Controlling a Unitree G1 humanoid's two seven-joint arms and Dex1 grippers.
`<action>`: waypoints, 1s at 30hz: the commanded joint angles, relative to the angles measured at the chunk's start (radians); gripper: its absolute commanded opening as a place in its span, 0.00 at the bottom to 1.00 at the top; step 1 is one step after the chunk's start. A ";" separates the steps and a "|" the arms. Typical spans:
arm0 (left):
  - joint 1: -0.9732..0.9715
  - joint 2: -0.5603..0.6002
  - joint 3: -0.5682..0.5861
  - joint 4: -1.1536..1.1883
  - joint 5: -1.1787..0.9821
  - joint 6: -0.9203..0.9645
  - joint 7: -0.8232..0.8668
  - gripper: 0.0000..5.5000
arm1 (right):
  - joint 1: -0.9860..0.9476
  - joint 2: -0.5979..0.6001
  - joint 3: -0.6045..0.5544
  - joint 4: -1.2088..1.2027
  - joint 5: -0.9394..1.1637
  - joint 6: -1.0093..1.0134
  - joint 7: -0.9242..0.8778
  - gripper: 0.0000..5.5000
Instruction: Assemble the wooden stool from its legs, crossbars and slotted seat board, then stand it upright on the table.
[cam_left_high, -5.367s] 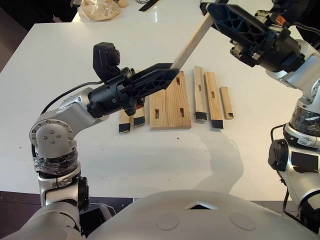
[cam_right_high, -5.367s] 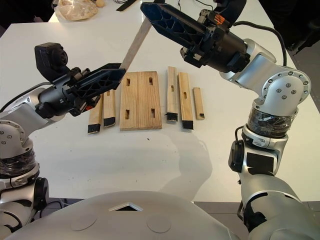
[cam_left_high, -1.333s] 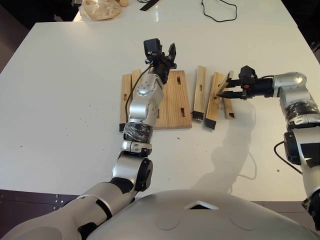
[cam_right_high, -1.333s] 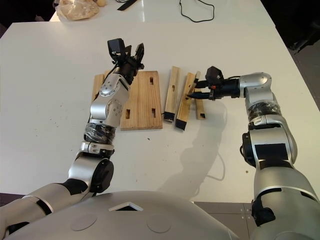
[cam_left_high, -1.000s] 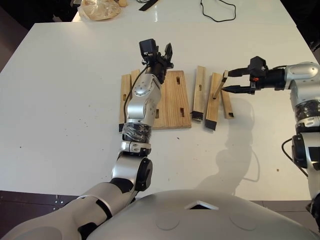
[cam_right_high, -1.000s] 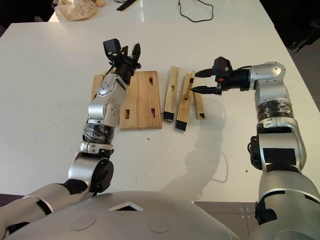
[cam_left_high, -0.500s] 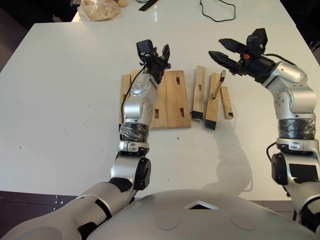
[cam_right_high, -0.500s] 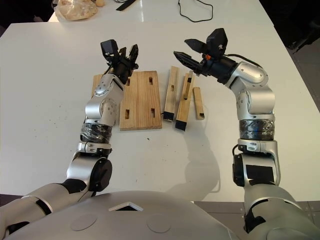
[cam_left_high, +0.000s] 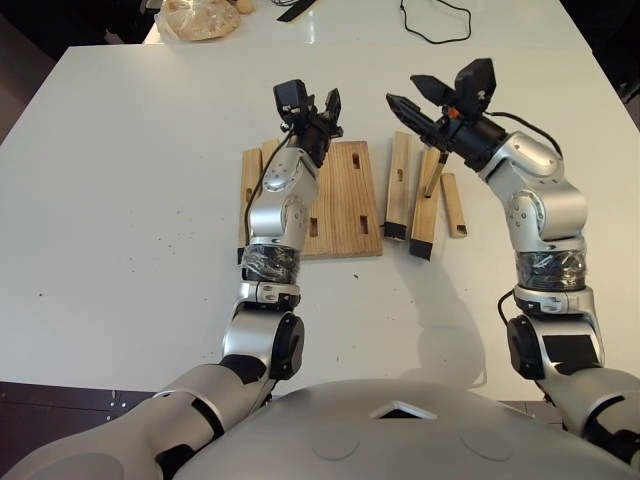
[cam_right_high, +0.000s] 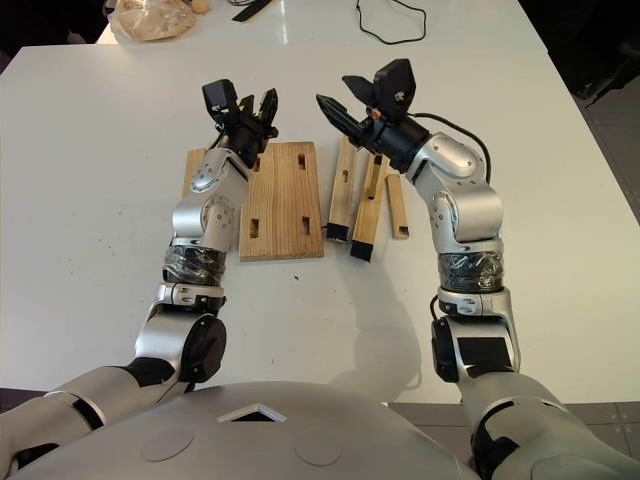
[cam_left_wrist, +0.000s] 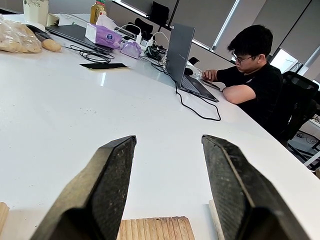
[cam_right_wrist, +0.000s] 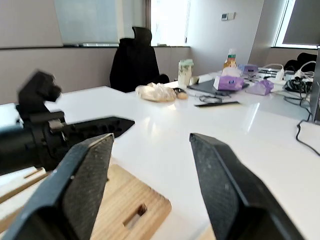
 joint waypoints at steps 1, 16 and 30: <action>-0.020 -0.012 0.001 0.006 -0.006 -0.001 0.002 0.45 | 0.052 -0.024 0.050 0.079 -0.071 -0.013 -0.008 0.51; 0.000 -0.002 0.016 -0.007 -0.007 -0.007 0.004 0.45 | -0.117 0.048 -0.121 -0.078 0.135 0.012 -0.162 0.51; 0.004 -0.012 0.017 -0.011 -0.023 -0.021 -0.006 0.45 | 0.043 0.062 0.006 0.015 0.062 -0.077 -0.050 0.51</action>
